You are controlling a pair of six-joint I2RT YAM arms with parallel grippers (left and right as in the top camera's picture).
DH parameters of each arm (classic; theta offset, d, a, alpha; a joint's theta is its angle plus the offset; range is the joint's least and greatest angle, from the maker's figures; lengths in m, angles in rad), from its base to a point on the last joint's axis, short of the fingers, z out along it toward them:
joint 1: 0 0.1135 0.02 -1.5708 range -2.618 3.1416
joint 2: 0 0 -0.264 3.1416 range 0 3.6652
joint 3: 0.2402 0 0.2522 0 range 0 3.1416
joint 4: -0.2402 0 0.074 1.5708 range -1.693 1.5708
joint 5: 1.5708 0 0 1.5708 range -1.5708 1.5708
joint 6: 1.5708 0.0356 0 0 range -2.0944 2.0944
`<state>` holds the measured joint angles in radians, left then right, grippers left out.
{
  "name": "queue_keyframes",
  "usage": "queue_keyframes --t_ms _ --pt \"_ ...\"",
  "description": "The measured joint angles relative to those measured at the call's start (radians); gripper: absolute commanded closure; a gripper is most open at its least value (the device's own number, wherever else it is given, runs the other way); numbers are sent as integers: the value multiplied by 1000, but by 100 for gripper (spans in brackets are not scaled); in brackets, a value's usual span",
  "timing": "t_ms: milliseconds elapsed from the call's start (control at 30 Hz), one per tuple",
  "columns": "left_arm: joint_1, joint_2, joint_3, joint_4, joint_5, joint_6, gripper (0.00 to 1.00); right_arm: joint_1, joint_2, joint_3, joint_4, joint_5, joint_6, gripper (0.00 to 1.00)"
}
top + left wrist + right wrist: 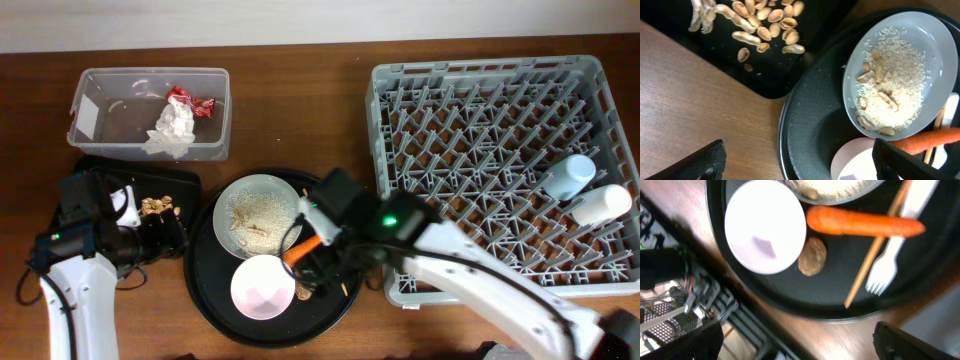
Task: Sort waste into correct bins and load items into the dishwasher rack
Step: 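Grasp the pink bowl with the right gripper and place it in the rack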
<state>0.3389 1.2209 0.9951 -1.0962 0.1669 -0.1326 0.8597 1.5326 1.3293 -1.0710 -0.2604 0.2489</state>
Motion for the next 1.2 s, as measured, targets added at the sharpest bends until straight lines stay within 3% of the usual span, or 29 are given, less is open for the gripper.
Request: queue_keyframes --t_ms 67,167,300,467,667,767,833,1033,1133,1200 --pt "38 0 0 0 -8 -1 7 84 182 -1 112 35 83 14" --pt "42 0 0 -1 -43 -4 7 108 304 -2 224 54 145 21" --pt "42 0 0 -1 -48 -4 7 109 334 -2 251 92 171 33" --pt "42 0 0 -1 -48 -4 6 110 385 -2 273 102 198 65" --pt "42 0 0 -1 -48 -4 6 143 386 -2 287 106 200 82" --pt "42 0 0 -1 -49 -4 6 143 423 -2 286 106 200 84" --pt "42 0 0 -1 -49 -4 6 143 431 -2 288 106 201 96" --pt "42 0 0 -1 -49 -4 6 140 422 14 241 121 201 96" --pt "42 0 0 -2 -49 -4 6 84 251 101 116 270 185 96" --pt "42 0 0 -2 -51 -4 6 -41 68 128 85 447 165 96"
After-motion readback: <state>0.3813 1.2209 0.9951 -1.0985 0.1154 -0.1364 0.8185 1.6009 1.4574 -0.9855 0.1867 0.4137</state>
